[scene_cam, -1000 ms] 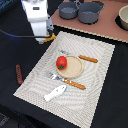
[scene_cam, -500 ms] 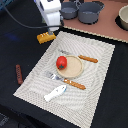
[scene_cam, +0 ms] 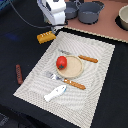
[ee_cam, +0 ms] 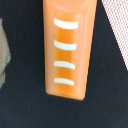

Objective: Interact with the objects in diverse but meaningful ways.

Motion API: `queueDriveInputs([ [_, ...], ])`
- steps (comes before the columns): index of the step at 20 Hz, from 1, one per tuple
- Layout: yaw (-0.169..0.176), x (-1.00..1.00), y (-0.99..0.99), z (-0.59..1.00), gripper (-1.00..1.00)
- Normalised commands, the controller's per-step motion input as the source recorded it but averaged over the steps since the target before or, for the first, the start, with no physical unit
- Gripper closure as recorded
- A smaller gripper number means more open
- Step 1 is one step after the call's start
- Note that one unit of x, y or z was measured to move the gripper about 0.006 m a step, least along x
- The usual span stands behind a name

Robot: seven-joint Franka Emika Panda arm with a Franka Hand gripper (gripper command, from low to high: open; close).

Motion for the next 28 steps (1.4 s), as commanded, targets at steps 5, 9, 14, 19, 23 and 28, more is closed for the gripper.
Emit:
queueDriveInputs([
  [5, 0.059, -0.31, 0.0, -0.35, -1.0],
  [9, 0.056, -0.31, 0.0, -0.39, -1.0],
  [14, 0.062, -0.39, -0.01, -0.39, -1.0],
  [19, 0.063, -0.37, -0.07, -0.37, -1.0],
  [23, 0.056, -0.39, -0.11, -0.25, 1.0],
  [28, 0.054, -0.35, -0.08, -0.2, 1.0],
])
